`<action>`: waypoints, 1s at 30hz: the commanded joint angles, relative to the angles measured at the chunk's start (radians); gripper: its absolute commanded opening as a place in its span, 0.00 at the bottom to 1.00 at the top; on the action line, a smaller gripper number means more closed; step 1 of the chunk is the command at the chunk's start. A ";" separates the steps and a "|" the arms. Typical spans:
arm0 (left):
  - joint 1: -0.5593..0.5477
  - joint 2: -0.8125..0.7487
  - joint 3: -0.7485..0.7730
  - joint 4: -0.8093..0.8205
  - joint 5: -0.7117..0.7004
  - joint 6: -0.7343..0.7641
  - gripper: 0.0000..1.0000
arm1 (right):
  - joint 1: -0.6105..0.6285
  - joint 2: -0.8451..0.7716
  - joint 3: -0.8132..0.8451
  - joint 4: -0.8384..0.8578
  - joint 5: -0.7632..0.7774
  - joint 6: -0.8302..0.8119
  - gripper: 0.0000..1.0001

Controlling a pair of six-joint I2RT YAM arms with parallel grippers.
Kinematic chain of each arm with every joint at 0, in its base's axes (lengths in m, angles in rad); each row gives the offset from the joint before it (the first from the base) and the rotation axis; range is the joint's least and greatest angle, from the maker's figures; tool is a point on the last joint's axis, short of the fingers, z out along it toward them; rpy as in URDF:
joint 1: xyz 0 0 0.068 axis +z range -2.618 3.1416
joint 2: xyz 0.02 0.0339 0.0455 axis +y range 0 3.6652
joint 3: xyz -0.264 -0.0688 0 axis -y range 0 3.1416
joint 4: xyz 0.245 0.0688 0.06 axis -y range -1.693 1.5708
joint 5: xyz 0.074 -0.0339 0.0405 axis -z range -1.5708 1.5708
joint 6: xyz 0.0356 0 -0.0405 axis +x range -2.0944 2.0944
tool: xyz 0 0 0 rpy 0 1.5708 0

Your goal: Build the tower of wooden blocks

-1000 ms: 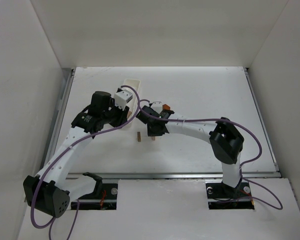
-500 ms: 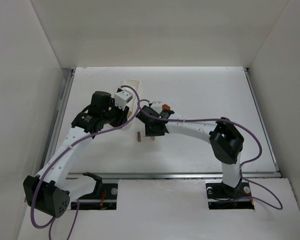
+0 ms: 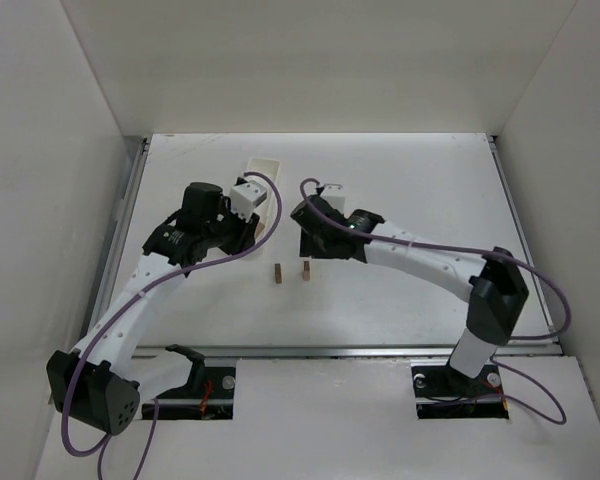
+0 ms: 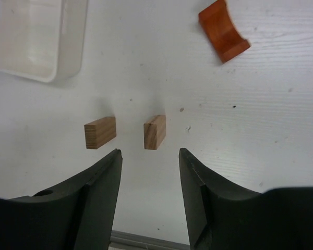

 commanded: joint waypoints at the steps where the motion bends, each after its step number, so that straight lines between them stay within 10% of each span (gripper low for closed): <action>1: 0.004 0.007 0.057 -0.005 0.107 0.068 0.00 | -0.053 -0.143 -0.045 0.006 0.030 0.024 0.54; 14: -0.178 0.322 0.224 -0.163 0.286 0.605 0.03 | -0.336 -0.403 -0.280 0.053 0.053 -0.016 0.55; 30: -0.304 0.509 0.244 -0.102 0.164 0.666 0.03 | -0.521 -0.483 -0.386 0.135 -0.019 -0.117 0.55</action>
